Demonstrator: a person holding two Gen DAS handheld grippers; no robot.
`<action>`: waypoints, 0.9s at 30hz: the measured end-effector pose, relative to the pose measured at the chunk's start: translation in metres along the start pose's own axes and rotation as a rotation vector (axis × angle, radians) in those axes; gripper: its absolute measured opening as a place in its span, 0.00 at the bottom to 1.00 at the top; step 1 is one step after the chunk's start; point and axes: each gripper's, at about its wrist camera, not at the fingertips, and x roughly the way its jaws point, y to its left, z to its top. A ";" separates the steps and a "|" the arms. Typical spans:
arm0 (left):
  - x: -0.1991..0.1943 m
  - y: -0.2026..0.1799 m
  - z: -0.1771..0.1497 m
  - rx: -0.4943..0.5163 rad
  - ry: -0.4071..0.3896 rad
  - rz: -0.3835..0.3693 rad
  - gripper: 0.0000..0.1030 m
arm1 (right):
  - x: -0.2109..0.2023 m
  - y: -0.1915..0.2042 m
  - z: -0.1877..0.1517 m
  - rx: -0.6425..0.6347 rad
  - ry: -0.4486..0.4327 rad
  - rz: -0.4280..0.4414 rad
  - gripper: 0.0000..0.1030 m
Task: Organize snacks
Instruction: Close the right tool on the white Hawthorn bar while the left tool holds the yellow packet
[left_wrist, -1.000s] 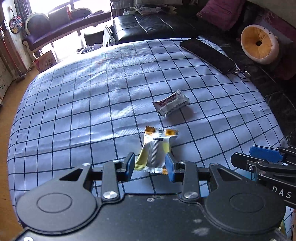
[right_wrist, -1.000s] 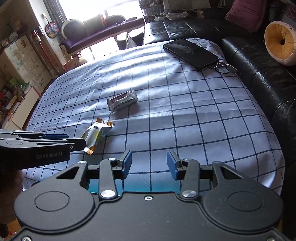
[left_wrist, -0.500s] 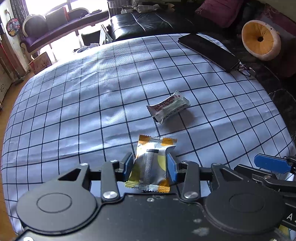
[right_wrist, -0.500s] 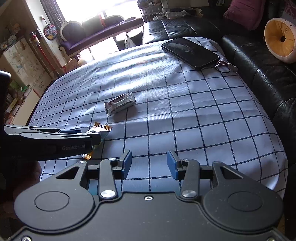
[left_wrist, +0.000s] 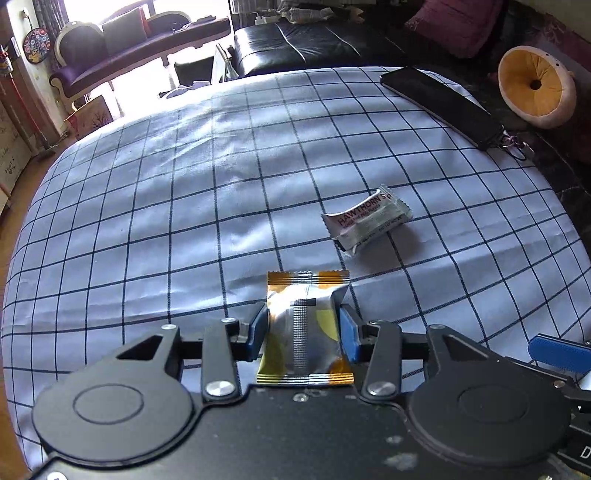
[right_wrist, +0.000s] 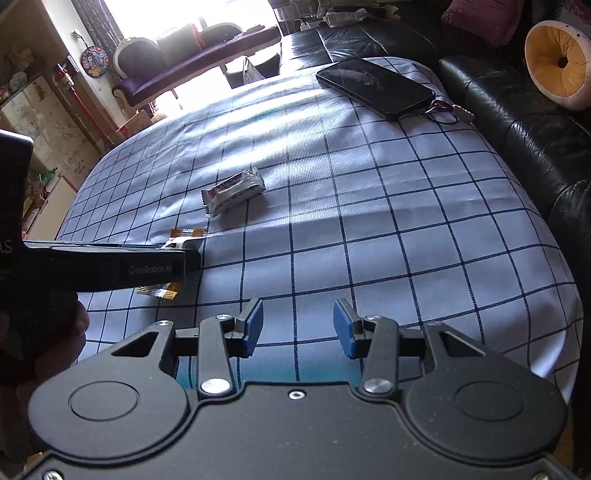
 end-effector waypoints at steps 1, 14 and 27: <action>0.000 0.004 0.001 -0.009 -0.001 0.009 0.44 | 0.000 0.000 0.000 0.000 0.001 -0.001 0.50; 0.004 0.051 -0.001 -0.114 -0.010 0.068 0.49 | 0.005 0.011 0.008 -0.012 0.001 0.002 0.50; 0.006 0.055 -0.016 -0.114 -0.058 0.042 0.49 | 0.035 0.024 0.043 0.070 0.006 0.022 0.50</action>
